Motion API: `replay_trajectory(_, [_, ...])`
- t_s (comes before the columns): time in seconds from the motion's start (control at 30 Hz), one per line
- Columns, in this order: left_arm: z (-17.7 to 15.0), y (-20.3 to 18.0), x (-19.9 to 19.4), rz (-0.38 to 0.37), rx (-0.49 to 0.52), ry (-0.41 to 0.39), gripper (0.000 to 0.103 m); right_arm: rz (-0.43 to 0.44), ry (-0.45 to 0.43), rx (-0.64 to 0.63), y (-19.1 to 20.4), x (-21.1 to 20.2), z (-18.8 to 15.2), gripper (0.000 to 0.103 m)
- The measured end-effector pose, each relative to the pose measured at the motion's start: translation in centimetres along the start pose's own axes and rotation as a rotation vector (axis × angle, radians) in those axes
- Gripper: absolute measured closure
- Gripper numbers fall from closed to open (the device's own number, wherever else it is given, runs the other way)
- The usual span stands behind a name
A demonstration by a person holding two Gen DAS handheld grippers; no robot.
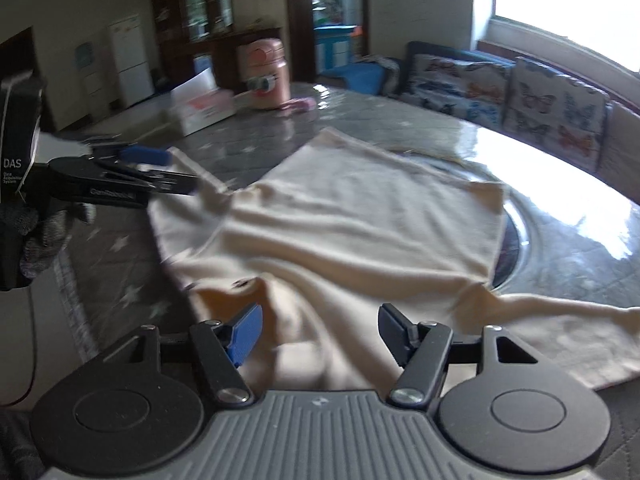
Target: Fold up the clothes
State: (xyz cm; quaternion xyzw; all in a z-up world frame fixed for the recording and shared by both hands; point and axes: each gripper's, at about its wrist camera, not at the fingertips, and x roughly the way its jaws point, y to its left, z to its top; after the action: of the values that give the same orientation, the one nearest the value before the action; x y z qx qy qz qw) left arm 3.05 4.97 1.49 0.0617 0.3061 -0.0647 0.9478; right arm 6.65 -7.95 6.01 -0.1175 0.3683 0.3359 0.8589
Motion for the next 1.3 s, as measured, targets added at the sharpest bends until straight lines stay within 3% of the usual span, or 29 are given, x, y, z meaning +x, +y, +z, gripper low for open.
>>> replay_trajectory(0.17, [-0.3,-4.0,0.1,-0.147,0.120,-0.003,0.035,-0.003,0.032,-0.055,1.4,0.7,-1.1,0.059])
replay_trajectory(0.23, [-0.6,-5.2,0.3,-0.182,0.151,0.005,0.036,-0.014,0.045,-0.062,1.6,1.0,-1.5,0.074])
replay_trajectory(0.3, [-1.0,-5.9,0.6,-0.208,0.175,0.020,0.037,-0.017,0.049,-0.055,1.5,1.0,-1.8,0.082])
replay_trajectory(0.4, [-1.5,-6.2,1.1,-0.224,0.200,0.044,0.050,-0.020,0.051,-0.042,1.4,0.8,-2.1,0.096])
replay_trajectory(0.47, [-1.8,-6.5,1.1,-0.232,0.204,0.059,0.077,-0.024,0.044,-0.040,1.3,0.6,-2.1,0.098])
replay_trajectory(0.53, [-1.9,-6.4,1.6,-0.243,0.200,0.076,0.093,-0.028,0.036,-0.038,1.3,0.2,-2.2,0.099])
replay_trajectory(0.57, [-2.0,-6.3,1.6,-0.248,0.200,0.080,0.097,-0.029,0.032,-0.035,1.3,0.1,-2.2,0.100])
replay_trajectory(0.77, [-2.1,-6.2,-1.9,-0.310,0.255,0.015,0.099,-0.009,0.035,-0.069,1.8,-2.2,-2.3,0.100])
replay_trajectory(0.97, [-4.1,-6.5,-1.5,-0.363,0.302,0.114,0.094,0.068,0.127,-0.072,2.4,-2.2,-3.7,0.099])
replay_trajectory(1.03, [-4.0,-6.2,-1.6,-0.377,0.295,0.122,0.092,0.104,0.136,-0.068,2.2,-2.5,-3.4,0.093])
replay_trajectory(1.17, [-2.3,-4.7,-2.3,-0.362,0.274,0.078,0.081,0.125,0.108,-0.067,1.4,-3.4,-2.1,0.091])
replay_trajectory(1.3, [-0.4,-2.8,-1.3,-0.289,0.209,0.042,0.080,0.066,0.038,-0.043,-0.3,-2.8,-0.3,0.080])
